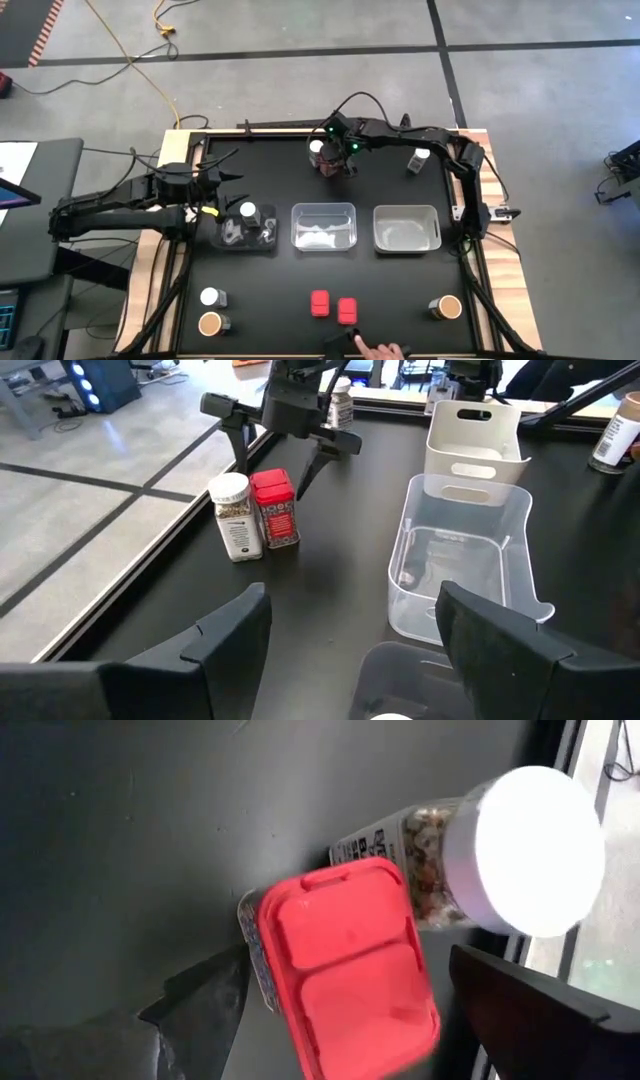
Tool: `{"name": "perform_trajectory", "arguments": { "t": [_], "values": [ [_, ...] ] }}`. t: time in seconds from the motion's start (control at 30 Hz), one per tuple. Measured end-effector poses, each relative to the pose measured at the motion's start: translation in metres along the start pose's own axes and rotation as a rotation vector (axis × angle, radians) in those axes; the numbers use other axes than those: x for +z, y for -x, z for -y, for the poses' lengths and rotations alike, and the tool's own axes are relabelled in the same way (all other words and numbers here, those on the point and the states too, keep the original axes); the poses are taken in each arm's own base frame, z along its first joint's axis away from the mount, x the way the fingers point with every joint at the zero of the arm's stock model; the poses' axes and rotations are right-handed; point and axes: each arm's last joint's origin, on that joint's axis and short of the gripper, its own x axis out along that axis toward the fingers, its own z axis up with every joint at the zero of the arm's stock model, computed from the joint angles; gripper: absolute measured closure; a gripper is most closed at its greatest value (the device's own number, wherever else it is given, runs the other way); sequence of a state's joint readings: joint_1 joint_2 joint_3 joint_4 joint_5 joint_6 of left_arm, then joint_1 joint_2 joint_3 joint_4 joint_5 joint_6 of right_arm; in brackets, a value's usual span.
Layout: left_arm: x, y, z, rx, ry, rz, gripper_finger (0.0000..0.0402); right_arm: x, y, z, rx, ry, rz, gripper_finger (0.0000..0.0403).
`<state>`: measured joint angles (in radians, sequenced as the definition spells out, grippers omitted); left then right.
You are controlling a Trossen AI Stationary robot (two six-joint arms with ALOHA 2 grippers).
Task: Sort spices by type
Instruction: Put the top red seasoning can into the white bin
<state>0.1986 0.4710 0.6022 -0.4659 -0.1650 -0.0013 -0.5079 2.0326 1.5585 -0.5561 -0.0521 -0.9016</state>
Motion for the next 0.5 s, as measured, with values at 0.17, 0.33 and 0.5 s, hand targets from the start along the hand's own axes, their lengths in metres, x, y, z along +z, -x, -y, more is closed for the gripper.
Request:
{"name": "perform_trajectory", "arguments": {
  "t": [0.17, 0.33, 0.5],
  "values": [
    [0.0001, 0.0, 0.0, 0.0, 0.004, 0.001, 0.0131, -0.0028, -0.0106, -0.0033, 0.027, 0.0, -0.017, 0.0024],
    [0.0, -0.0001, 0.0, 0.0, 0.013, 0.0, 0.0131, 0.0009, -0.0113, -0.0065, 0.033, -0.006, -0.016, 0.0033],
    [0.0, 0.0, 0.0, 0.0, 0.008, 0.0, 0.0131, 0.0008, -0.0093, -0.0073, 0.04, -0.02, -0.022, 0.006]
  ]
}}
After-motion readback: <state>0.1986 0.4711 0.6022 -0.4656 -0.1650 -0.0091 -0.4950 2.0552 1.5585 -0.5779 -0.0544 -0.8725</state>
